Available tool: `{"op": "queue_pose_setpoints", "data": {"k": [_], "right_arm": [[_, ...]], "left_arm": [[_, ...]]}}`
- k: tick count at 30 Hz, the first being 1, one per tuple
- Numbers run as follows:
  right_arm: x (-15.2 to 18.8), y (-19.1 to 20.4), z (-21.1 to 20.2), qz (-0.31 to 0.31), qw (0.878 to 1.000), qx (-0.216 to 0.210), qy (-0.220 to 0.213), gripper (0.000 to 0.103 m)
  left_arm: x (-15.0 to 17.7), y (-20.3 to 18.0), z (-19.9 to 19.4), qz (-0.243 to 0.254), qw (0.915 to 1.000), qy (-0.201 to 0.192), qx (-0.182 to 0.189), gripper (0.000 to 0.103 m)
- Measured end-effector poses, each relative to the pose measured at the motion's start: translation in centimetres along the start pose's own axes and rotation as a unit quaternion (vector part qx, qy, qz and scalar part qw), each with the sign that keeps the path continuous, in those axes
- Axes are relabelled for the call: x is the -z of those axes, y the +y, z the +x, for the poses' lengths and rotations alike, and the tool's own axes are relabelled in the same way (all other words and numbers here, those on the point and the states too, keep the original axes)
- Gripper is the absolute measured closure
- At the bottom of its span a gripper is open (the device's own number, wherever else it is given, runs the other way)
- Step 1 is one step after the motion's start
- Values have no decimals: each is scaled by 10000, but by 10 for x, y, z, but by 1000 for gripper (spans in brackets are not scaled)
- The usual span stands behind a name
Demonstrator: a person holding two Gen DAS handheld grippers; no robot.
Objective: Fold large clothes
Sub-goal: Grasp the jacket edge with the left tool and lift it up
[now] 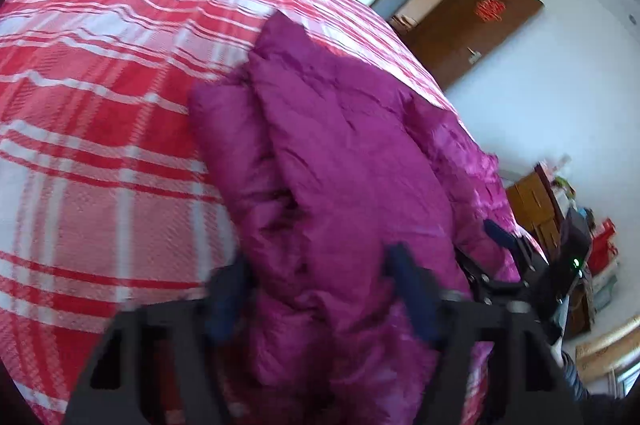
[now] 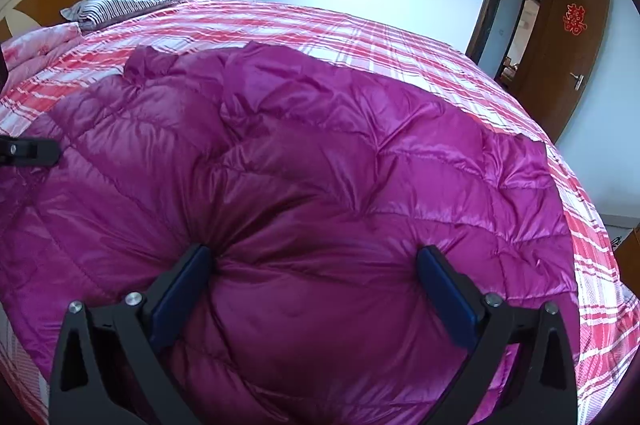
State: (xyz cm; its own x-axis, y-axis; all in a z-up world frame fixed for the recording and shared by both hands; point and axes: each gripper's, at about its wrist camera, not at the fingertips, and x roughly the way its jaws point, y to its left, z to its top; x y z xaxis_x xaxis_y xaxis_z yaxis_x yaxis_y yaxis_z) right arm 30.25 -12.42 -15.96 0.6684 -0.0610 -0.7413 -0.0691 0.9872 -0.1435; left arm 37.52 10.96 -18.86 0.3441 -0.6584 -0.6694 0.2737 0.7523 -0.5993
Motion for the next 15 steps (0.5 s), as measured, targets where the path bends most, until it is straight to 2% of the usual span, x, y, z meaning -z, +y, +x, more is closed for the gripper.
{"op": "queue_pose_setpoints", "data": {"k": [4,8,10,11,12,15], "right_arm": [[3,-14,0,305,9989,-352,-11,0],[6,-12,-3,262,9992,-303,-59,0],[6,-13,-4,276,9991,-320,-70,0],[6,-12,-3,286,9990,-338,-80,0],[6,-13,-4,302,9988,-361,-92,0],[10,-17,-7,341,9985,-400,-145,0]], "left_arm": [[1,-5,2,114,9998,-9,-161,56],[2,-4,4,69,9998,40,-208,53],[0,-1,5,1,10000,19,-95,55],[0,-1,5,32,10000,0,-67,65],[1,-3,1,77,9999,-60,71,80],[-1,-16,-14,195,9993,-270,157,87]]}}
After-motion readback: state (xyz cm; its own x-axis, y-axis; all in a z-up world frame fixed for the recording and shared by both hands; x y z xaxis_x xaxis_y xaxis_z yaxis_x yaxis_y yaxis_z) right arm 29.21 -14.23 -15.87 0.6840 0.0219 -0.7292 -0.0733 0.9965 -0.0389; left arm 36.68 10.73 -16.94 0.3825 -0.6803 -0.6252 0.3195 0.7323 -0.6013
